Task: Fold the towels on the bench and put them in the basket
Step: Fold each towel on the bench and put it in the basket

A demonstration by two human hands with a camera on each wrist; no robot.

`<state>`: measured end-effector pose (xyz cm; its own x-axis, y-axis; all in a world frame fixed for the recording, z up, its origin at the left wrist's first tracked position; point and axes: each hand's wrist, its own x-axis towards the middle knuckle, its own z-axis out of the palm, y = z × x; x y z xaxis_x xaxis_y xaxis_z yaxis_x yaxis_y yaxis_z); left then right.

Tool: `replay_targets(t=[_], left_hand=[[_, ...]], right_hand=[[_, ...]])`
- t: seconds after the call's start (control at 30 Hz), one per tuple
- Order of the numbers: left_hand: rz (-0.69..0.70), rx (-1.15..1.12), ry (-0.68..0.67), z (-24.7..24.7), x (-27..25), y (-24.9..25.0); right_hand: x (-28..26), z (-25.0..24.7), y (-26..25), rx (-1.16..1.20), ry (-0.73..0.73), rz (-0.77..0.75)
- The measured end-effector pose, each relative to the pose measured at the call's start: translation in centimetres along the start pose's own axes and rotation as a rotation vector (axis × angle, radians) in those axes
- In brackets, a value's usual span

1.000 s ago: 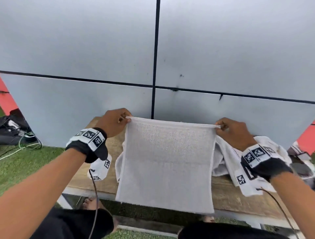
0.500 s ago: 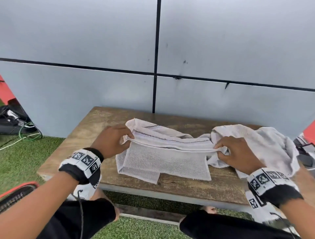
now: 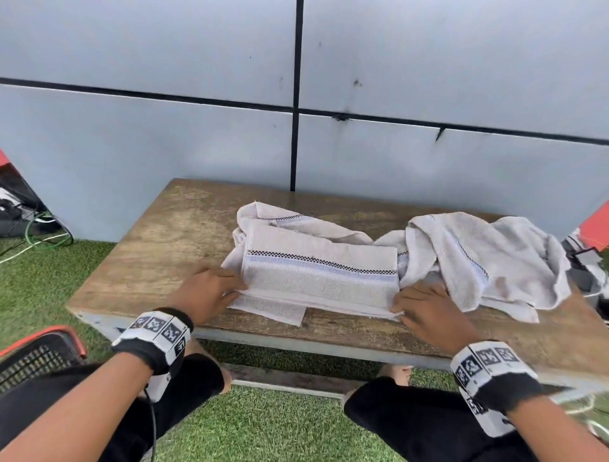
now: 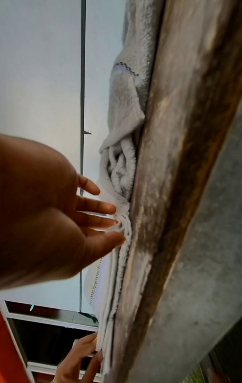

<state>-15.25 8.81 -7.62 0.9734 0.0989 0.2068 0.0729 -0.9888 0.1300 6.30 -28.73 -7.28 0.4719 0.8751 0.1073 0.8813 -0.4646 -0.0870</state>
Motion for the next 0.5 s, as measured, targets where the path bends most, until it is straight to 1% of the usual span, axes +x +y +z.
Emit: replay_targets(t=[0.1, 0.2, 0.3, 0.33, 0.37, 0.4, 0.5], left_hand=[[0.012, -0.035, -0.019, 0.1, 0.0, -0.2], [0.002, -0.059, -0.093, -0.7, 0.0, -0.1], [-0.008, -0.054, -0.183, -1.2, 0.0, 0.2], [-0.012, -0.058, -0.171, -1.4, 0.1, 0.2], [-0.027, -0.058, -0.131, -1.6, 0.1, 0.3], [-0.029, -0.053, -0.041, -1.8, 0.2, 0.3], [-0.006, -0.006, 0.38, -3.4, 0.6, 0.4]], right_hand=[[0.0, 0.1, -0.3, 0.005, -0.028, 0.018], [-0.1, -0.4, -0.5, 0.031, -0.058, 0.044], [-0.1, -1.1, -0.7, 0.021, -0.163, 0.058], [0.2, -1.4, -0.7, 0.026, -0.172, 0.066], [0.5, -1.7, -0.7, 0.042, -0.133, 0.073], [0.7, -2.0, -0.7, 0.058, -0.038, 0.086], [1.2, -3.7, -0.3, 0.023, 0.456, 0.16]])
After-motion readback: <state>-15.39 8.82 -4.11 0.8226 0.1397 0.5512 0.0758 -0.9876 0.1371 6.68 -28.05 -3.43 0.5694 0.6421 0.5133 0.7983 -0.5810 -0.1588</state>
